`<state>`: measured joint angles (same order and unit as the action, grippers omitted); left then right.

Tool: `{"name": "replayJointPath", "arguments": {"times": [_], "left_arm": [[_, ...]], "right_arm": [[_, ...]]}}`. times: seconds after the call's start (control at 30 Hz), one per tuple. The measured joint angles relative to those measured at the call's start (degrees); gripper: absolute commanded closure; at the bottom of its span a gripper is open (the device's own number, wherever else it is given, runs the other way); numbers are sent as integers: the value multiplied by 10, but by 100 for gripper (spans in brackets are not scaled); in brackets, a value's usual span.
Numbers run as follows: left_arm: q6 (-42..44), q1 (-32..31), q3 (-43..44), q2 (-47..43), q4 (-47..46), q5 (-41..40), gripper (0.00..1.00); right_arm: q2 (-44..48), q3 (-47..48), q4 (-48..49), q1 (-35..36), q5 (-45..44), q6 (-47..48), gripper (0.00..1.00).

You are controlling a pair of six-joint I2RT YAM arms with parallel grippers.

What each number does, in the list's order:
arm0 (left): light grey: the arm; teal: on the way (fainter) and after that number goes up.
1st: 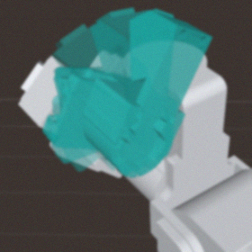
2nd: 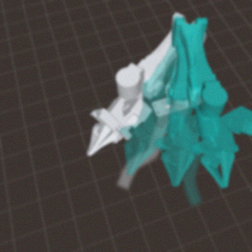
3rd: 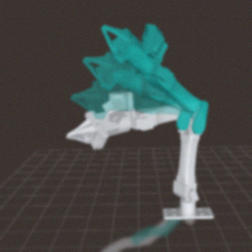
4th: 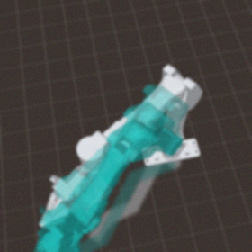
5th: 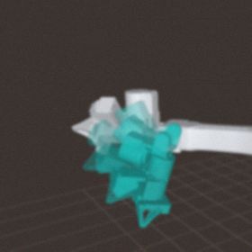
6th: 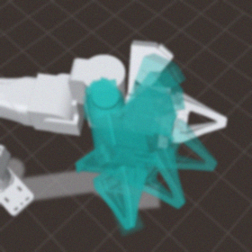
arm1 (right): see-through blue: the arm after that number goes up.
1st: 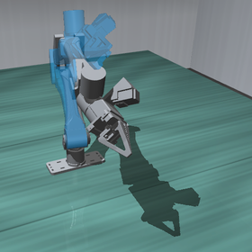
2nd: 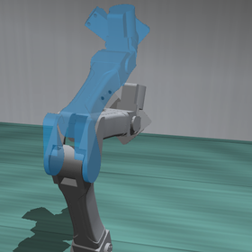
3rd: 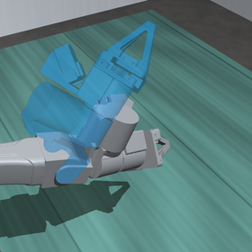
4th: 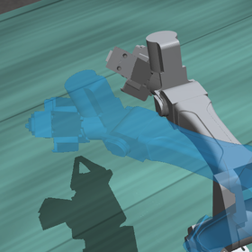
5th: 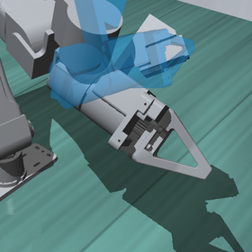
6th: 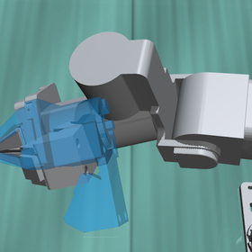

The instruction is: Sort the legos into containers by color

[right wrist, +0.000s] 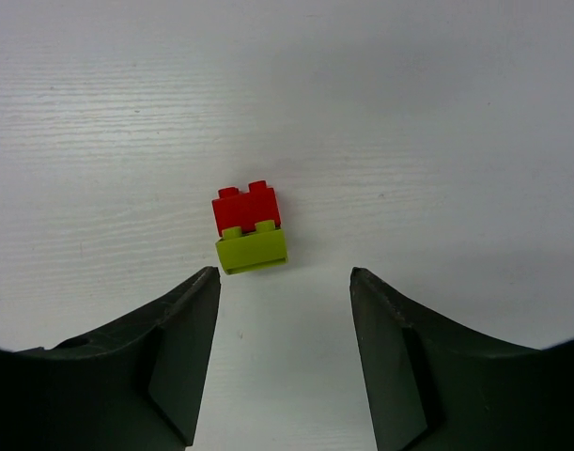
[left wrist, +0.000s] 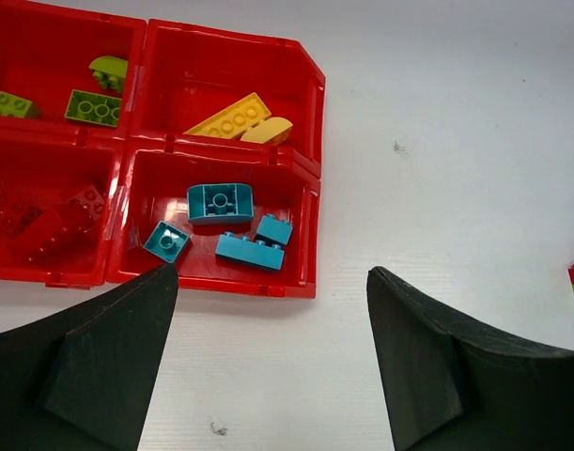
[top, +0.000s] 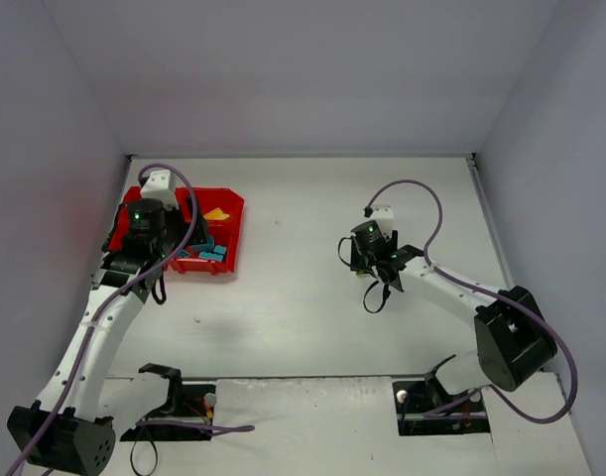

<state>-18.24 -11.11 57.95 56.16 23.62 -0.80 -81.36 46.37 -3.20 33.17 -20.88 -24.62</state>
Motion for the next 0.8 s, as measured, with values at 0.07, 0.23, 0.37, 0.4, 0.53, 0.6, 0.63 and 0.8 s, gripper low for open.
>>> {"name": "replayJointPath", "arguments": {"times": [0.07,0.23,0.37,0.4,0.53,0.6,0.63,0.8], "left_arm": [[0,0,0,0,0,6,25],[0,0,0,1,0,12,25],[0,0,0,2,0,14,25],[0,0,0,3,0,14,25],[0,0,0,5,0,15,25],[0,0,0,5,0,15,25],[0,0,0,5,0,15,25],[0,0,0,10,0,15,25]], "right_arm": [[-3,0,1,-4,13,0,47],[-33,0,9,-9,50,6,48],[-53,0,9,-10,67,8,48],[-57,1,9,-10,70,8,49],[-75,7,10,-17,78,10,50],[-86,10,18,-22,82,11,51],[-90,12,21,-24,85,12,52],[-109,20,32,-32,93,17,54]]}}
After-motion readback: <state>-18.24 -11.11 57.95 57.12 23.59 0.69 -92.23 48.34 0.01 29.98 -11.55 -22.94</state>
